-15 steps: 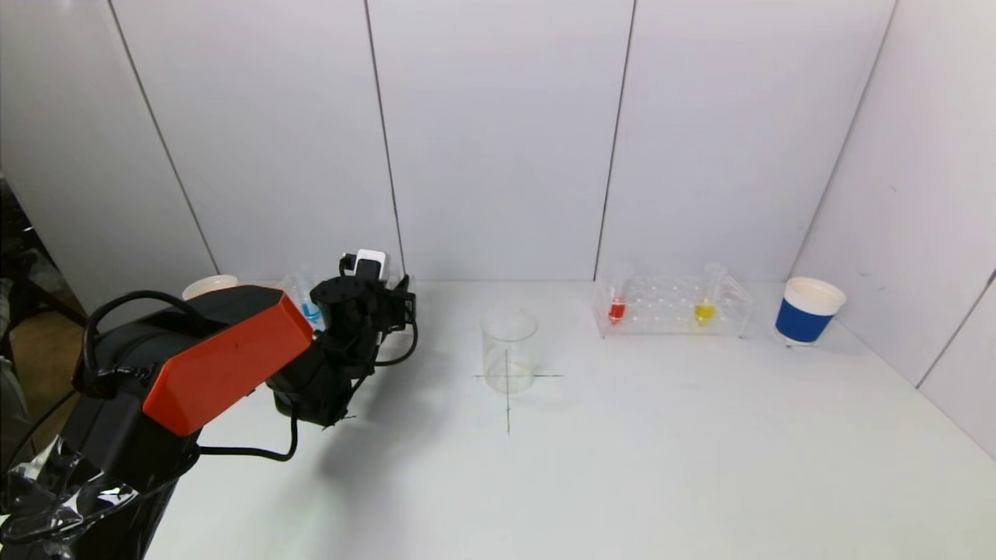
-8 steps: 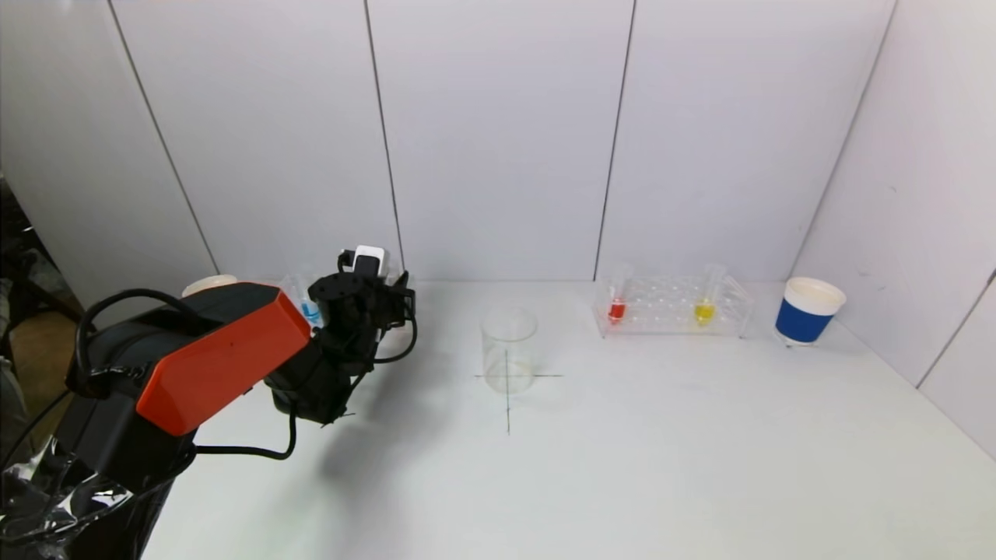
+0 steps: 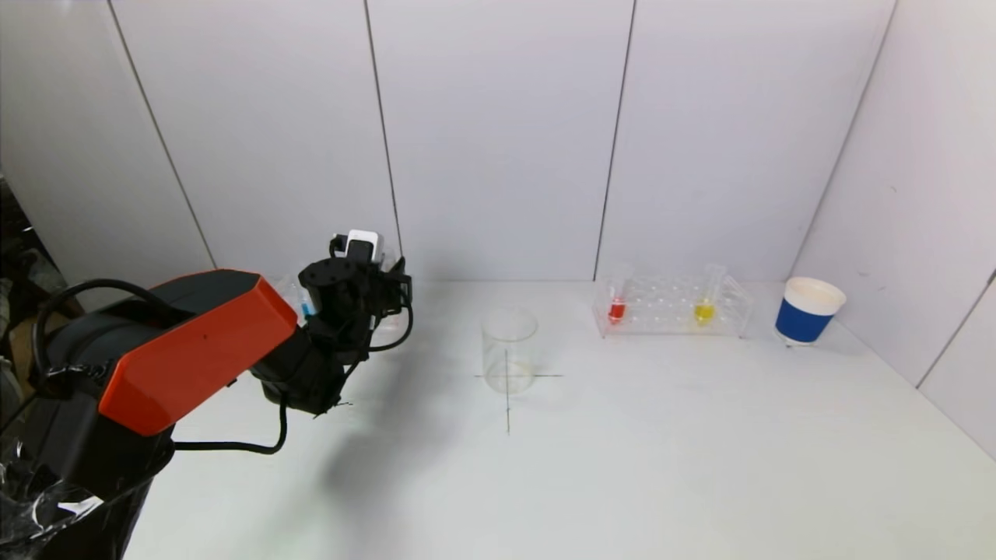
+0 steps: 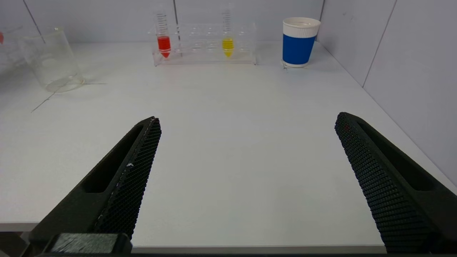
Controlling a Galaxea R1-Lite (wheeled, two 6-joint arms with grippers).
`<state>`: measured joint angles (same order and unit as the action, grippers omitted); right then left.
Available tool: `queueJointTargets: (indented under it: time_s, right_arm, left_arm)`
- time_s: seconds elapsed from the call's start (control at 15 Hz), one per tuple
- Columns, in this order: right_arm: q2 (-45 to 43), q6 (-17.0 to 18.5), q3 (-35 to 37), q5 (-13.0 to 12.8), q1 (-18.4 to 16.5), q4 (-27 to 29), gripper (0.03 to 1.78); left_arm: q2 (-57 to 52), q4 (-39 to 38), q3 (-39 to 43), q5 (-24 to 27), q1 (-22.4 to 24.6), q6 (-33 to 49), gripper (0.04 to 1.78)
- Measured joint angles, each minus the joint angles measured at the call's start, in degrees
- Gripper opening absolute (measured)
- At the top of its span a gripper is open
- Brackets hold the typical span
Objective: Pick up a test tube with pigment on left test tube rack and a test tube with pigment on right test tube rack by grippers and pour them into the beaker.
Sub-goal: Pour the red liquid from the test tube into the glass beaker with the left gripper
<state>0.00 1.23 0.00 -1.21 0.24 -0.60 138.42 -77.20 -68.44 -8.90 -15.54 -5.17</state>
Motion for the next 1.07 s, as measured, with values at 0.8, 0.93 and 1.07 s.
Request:
queueJointTargets:
  time_s: [0.8,0.93,1.07]
  right_arm:
    - [0.00,0.00,0.00,-0.02,0.00,-0.02,1.77]
    - [0.00,-0.02,0.00,0.00,-0.04,-0.02,1.77]
    - [0.00,0.00,0.00,0.00,-0.02,0.00,1.77]
  left_arm:
    - [-13.34,22.75,-6.10,-0.49,-0.35,0.05,0.48]
    - [-14.93,27.48,-8.51,-0.07,-0.85,0.07,0.48]
    - [-16.24,31.98,-10.75,0.02,-1.76,0.22,0.48]
